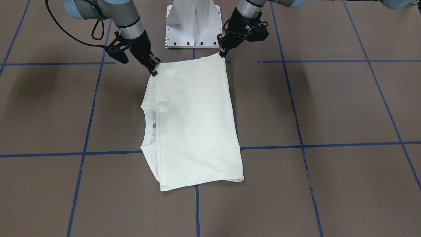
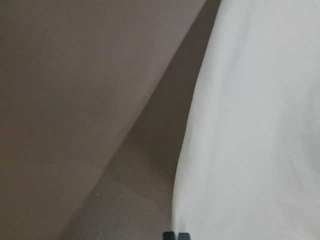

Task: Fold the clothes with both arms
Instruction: 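Lift the near edge with both grippers and fold it away from the robot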

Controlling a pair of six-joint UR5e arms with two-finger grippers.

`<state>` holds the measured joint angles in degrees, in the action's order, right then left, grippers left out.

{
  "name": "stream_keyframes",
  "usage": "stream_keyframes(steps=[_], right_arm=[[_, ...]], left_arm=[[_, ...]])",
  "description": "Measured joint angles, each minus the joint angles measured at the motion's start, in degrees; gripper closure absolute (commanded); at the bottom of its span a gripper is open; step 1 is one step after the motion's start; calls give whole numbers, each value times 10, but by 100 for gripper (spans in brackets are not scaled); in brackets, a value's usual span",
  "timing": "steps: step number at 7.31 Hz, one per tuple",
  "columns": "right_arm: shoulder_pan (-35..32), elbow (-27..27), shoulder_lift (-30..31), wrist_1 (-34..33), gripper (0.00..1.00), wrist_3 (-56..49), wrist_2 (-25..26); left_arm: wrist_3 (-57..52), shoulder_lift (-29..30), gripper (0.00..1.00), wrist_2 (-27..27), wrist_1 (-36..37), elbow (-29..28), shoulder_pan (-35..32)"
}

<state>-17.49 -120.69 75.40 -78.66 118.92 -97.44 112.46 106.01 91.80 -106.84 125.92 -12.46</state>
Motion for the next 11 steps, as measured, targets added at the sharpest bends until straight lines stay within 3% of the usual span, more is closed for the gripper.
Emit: stream_keyframes(steps=[3,6,9,11], right_arm=[[87,-73,22,-1,100,41,0],[66,-98,34,-3,100,43,-18],[-62,-42,13,-6,100,13,-90],[-123,60,-58,-6,100,-19,-117]], left_arm=[[16,-5,100,0,47,58,35],[14,-1,100,1,73,93,40],[-49,39,100,0,74,53,-46],[-100,65,100,0,70,-25,-92]])
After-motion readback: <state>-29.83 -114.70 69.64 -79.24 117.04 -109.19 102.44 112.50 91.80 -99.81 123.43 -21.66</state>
